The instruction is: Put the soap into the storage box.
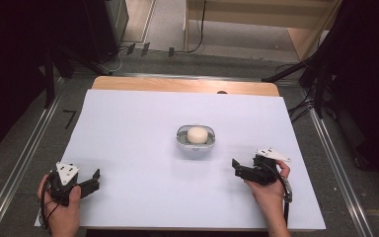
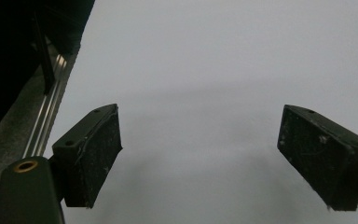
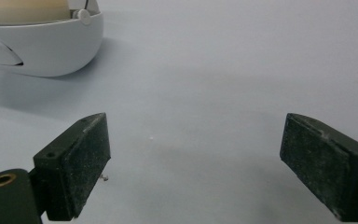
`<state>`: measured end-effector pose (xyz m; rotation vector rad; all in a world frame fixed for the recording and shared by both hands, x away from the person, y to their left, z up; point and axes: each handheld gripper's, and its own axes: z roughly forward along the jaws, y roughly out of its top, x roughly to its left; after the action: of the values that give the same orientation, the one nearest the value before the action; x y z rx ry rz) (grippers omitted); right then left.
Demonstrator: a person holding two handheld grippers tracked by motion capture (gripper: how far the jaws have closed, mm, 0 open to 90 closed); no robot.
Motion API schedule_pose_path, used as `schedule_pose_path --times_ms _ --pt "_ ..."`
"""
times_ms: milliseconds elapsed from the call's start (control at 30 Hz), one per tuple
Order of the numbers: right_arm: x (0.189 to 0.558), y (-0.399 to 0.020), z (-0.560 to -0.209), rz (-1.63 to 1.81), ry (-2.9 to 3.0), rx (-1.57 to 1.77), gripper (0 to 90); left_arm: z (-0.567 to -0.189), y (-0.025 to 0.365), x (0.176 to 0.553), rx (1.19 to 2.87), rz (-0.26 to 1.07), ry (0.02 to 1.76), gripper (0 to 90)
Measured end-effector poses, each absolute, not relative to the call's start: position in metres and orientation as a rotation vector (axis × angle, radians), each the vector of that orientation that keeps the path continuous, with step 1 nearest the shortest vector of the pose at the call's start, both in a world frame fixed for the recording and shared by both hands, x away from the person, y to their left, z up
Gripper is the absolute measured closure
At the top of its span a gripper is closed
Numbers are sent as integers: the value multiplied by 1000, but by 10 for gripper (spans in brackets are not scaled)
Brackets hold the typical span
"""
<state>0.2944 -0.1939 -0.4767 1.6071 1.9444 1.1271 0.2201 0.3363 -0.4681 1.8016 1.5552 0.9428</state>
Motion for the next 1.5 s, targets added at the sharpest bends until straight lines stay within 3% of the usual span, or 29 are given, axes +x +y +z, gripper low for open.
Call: schedule_pose_path --times_ms 1500 --pt "274 -263 -483 1095 1841 1676 36 -468 336 220 1799 946 1554 144"
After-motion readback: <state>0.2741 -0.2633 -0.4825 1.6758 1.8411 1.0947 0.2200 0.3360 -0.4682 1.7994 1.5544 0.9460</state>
